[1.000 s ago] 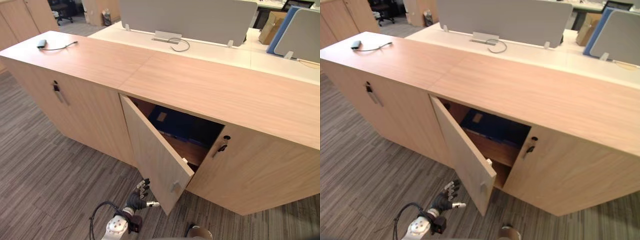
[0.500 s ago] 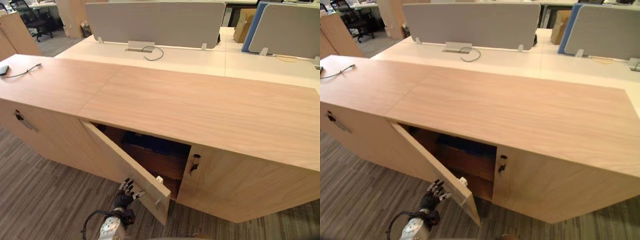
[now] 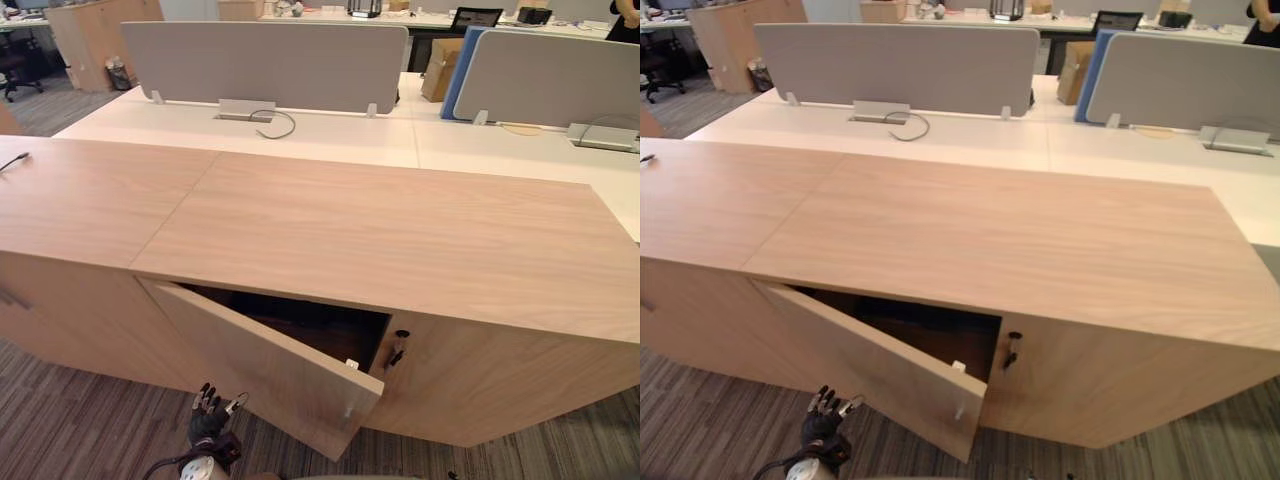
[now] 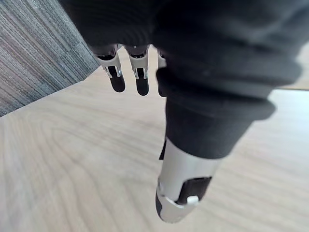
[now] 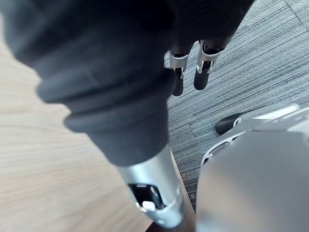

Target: Walk over to the cabinet, pick up the folder, carry it to the office cabinet, place the folder inside the office cabinet, then close the office cabinet door

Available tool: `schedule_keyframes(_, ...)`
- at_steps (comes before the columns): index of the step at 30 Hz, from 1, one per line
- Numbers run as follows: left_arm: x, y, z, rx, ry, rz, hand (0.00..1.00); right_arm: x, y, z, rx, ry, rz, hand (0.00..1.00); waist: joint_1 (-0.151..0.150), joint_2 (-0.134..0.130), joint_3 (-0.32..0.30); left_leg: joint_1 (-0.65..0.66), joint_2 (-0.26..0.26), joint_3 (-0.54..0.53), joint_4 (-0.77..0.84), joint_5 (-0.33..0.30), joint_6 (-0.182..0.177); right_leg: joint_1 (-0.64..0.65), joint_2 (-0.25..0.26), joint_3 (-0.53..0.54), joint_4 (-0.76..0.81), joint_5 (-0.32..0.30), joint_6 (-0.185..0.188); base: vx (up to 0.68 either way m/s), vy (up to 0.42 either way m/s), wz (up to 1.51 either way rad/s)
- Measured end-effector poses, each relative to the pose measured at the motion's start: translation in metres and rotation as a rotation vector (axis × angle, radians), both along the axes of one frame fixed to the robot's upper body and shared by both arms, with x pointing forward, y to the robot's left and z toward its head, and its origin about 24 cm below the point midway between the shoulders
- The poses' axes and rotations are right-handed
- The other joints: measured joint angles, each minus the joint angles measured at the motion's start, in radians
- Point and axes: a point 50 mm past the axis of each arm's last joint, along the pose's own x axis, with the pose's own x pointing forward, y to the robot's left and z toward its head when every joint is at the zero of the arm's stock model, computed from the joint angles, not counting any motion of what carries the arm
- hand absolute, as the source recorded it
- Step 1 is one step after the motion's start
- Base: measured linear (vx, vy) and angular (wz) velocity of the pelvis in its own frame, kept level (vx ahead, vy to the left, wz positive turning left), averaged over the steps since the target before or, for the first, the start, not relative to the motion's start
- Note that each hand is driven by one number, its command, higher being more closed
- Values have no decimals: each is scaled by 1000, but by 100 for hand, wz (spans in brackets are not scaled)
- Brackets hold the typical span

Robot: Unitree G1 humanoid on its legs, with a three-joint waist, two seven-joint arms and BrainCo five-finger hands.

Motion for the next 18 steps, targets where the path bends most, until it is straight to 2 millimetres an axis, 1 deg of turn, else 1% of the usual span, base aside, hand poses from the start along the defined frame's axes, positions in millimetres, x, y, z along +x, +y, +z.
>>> schedule_keyframes(3, -3, -8, -7, -23, 33, -31, 0, -8, 0, -1, 2, 19, -5, 0, 0, -3, -8, 34, 8, -2, -54, 22, -9, 17, 18, -1, -21, 3, -2, 91, -89, -5)
schedule_keyframes(4, -6, -11, -10, -31, 50, -41, 0, -9, 0, -1, 3, 25, -6, 0, 0, -1, -18, 36, 14, -1, -60, 23, -11, 21, 27, -2, -30, 5, -6, 104, -113, -6)
schedule_keyframes(6, -9, -13, -14, -38, 72, -49, 0, -9, 1, -2, 6, 30, -4, 0, 1, -3, -19, 49, 16, -1, -70, 25, -12, 33, 35, -3, -42, 8, -8, 73, -72, -2)
schedule_keyframes(9, -19, -13, -23, -49, 127, -47, 0, -12, 0, -2, 9, 43, -4, 0, 5, -1, -23, 60, 14, -4, -80, 28, -12, 51, 43, -5, -64, 12, -11, 29, -42, 1)
schedule_keyframes(11, -29, -13, -33, -61, 190, -43, 0, -11, 0, -3, 12, 50, -1, 0, 6, -1, -23, 68, 13, -5, -93, 34, -11, 56, 45, -5, -69, 15, -14, -17, -4, 1)
schedule_keyframes(13, -33, -4, -41, -89, 220, -21, 0, -11, 0, -4, 22, 59, 3, 0, 6, -1, -23, 68, 12, -8, -93, 39, -10, 59, 46, -5, -74, 22, -16, -56, 3, 2)
schedule_keyframes(15, -44, 4, -49, -107, 279, -12, 0, -10, -1, -5, 33, 65, 9, 0, 4, -5, -21, 68, 10, -9, -93, 44, -8, 63, 46, -4, -84, 30, -19, -69, 8, -2)
schedule_keyframes(17, -65, 12, -59, -119, 374, 5, 0, -10, -1, -6, 41, 72, 11, 0, 3, -5, -21, 68, 8, -11, -98, 53, -7, 68, 47, -3, -100, 44, -20, -92, 12, 2)
schedule_keyframes(18, -72, 18, -61, -108, 403, 24, 0, -10, -1, -6, 44, 75, 9, 0, 4, -6, -19, 70, 4, -16, -113, 67, -7, 68, 46, -3, -107, 51, -21, -103, 14, 8)
